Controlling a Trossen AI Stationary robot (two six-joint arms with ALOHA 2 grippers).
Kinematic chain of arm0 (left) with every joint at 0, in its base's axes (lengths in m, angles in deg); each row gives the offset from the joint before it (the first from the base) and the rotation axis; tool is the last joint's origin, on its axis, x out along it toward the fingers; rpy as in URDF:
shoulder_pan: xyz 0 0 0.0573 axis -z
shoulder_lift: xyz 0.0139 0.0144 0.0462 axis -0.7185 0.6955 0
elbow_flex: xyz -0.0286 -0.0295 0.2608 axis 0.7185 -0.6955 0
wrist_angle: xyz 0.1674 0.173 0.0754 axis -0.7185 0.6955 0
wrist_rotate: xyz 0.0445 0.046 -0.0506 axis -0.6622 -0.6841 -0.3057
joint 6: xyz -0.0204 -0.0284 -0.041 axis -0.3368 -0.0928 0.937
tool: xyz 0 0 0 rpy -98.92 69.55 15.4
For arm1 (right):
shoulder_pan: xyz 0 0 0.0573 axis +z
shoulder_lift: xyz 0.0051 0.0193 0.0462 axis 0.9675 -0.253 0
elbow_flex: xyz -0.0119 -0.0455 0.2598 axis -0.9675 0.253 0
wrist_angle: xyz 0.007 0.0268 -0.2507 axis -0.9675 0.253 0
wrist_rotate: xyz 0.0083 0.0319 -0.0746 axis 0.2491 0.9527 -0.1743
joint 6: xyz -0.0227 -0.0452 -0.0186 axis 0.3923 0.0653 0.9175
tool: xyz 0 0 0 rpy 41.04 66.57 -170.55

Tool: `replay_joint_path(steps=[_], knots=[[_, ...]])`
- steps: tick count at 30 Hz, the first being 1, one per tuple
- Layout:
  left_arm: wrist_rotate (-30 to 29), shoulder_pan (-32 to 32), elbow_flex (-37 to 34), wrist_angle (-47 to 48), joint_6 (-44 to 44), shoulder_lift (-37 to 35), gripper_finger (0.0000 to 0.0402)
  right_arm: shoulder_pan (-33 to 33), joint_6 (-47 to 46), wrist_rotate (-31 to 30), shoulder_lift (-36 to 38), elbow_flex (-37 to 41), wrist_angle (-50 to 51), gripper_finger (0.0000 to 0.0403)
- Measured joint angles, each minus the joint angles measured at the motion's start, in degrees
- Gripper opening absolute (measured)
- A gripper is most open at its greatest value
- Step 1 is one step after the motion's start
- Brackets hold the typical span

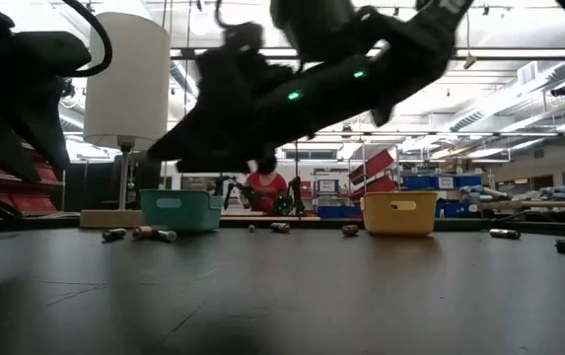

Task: Sort batteries
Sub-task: Put the silver battery into the blue bin

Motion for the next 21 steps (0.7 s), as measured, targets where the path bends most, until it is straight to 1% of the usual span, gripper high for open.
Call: replay_joint_path(steps=[4, 12, 15, 18, 21], knots=[[0.0, 0.0, 0.0, -0.1, -0.1, 0.0, 0.0213, -0.8, 0.4, -0.6, -4.2, -3.8, -0.2, 0.029], [0.0, 0.0, 0.0, 0.0, -0.2, 0.0, 0.0213, -1.9, -0.2, -0.7, -10.3, -4.4, -6.1, 0.026], [-0.1, 0.0, 0.0, 0.0, -0.2, 0.0, 0.0213, -2.6, -0.6, -1.5, -10.9, -4.4, -6.0, 0.0251], [-0.1, 0.0, 0.0, 0.0, -0.2, 0.0, 0.0213, -3.4, 0.7, -3.8, -10.7, -4.4, -6.6, 0.0245], [-0.2, 0.0, 0.0, 0.0, -0.2, 0.0, 0.0213, -4.3, 1.1, -4.1, -10.7, -4.4, -7.3, 0.0243]])
